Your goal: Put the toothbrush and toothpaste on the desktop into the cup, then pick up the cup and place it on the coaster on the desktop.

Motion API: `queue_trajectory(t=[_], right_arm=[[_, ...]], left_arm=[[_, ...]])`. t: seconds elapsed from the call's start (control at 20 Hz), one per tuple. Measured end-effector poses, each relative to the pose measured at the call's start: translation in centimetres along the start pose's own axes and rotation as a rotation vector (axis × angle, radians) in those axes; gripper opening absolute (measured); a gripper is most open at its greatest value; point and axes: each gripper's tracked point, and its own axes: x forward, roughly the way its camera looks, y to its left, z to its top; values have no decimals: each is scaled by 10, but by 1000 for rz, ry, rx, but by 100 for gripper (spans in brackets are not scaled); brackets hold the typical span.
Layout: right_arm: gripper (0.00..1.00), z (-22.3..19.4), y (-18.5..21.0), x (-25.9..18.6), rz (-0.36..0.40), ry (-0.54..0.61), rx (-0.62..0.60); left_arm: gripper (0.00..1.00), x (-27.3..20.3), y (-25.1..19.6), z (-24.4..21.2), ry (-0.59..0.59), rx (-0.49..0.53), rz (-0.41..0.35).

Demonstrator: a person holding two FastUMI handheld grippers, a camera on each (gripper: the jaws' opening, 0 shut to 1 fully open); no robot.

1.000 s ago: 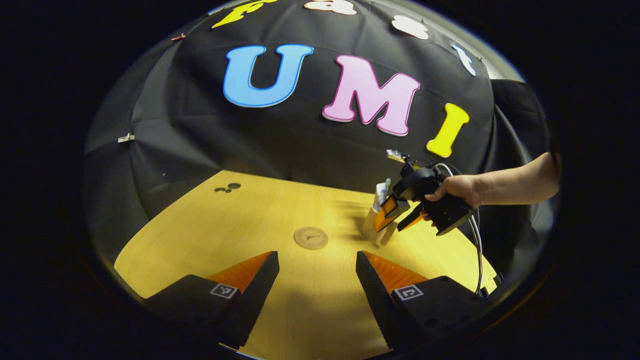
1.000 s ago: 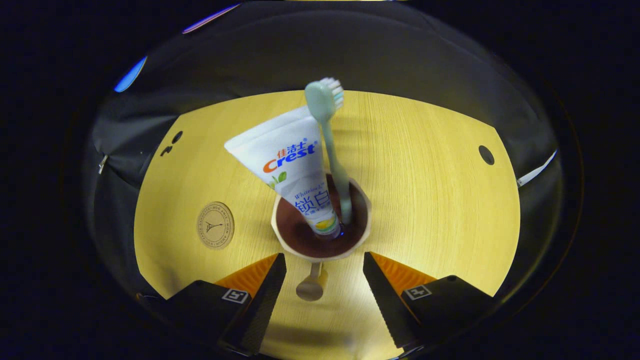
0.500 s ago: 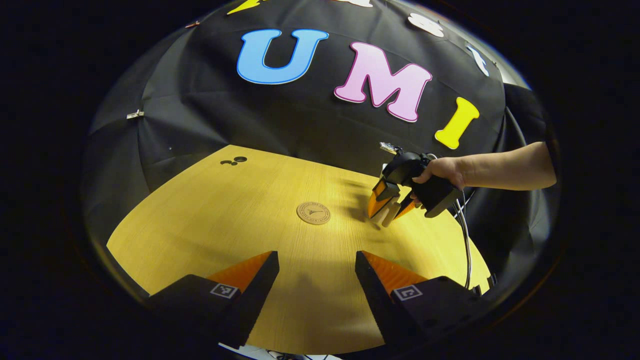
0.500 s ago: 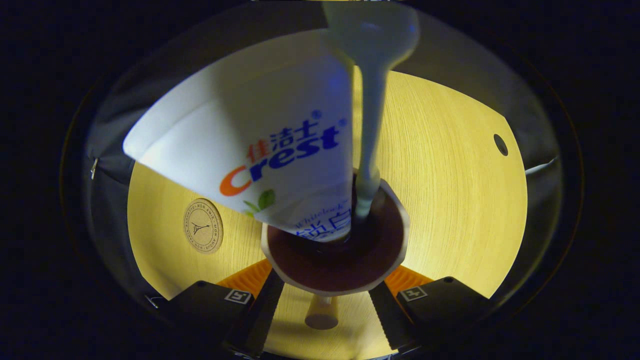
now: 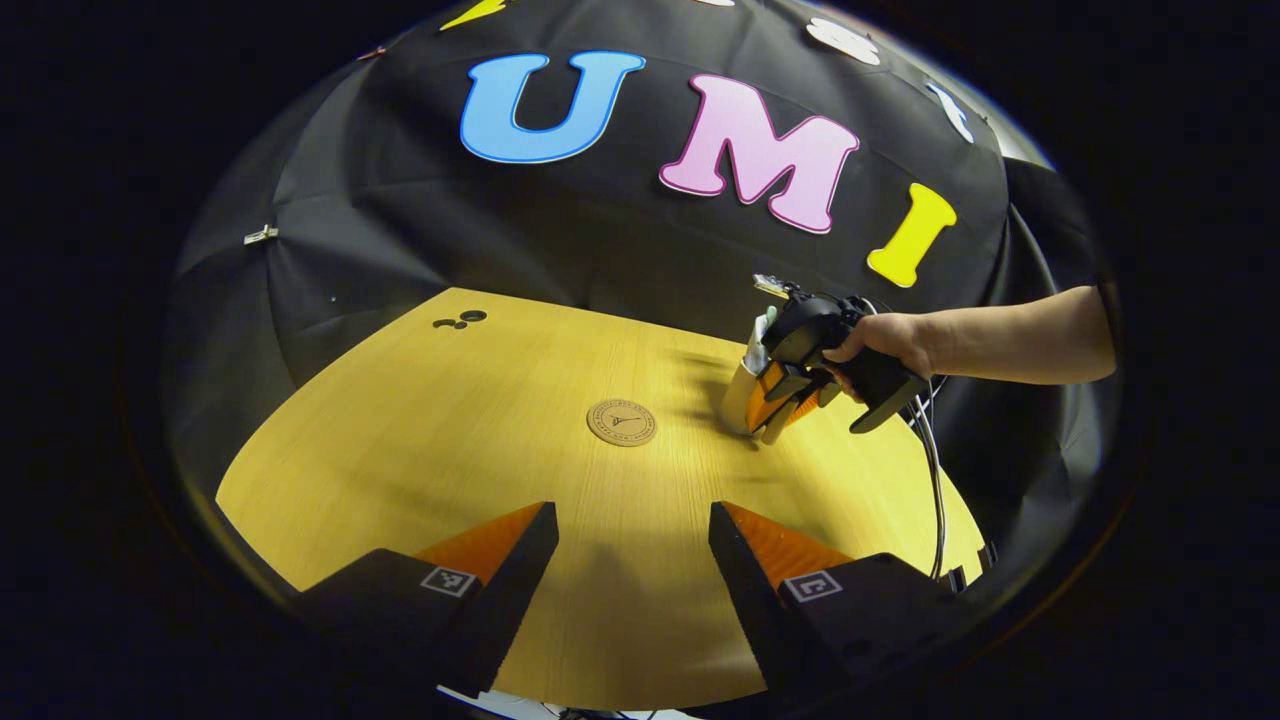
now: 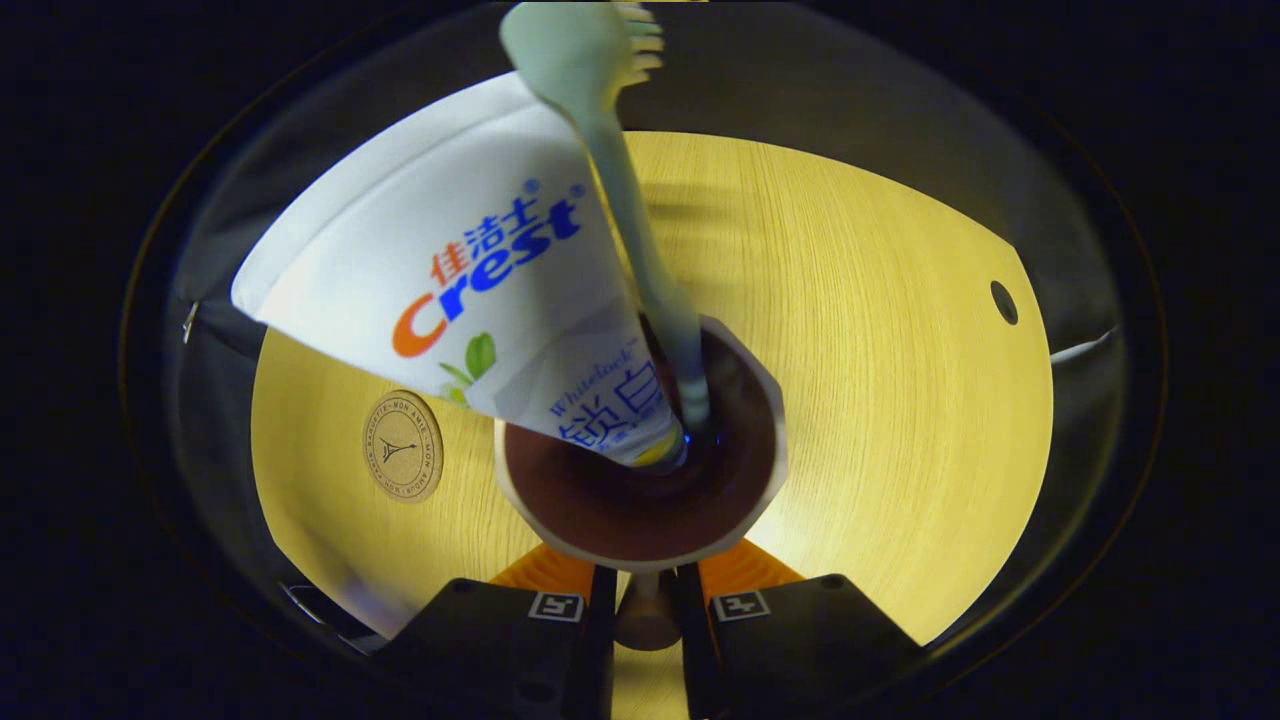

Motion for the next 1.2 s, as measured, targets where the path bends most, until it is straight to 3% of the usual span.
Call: queue_trajectory(t=[0.15, 0.2, 0.25, 0.75, 1.2], right_arm=[[28, 1, 0, -1, 5, -23, -40], [34, 1, 1, 1, 5, -37, -54], [28, 1, 2, -1, 3, -45, -68], [28, 9, 22, -19, 25, -103, -102], [28, 25, 99, -34, 100, -110, -169]], left_arm=[[100, 0, -7, -4, 14, 16, -12], [96, 0, -9, -6, 19, 22, -15], [96, 0, -10, -7, 22, 28, -17], [96, 5, -5, -19, 53, 23, -21], [96, -2, 14, -27, 66, 6, 0]])
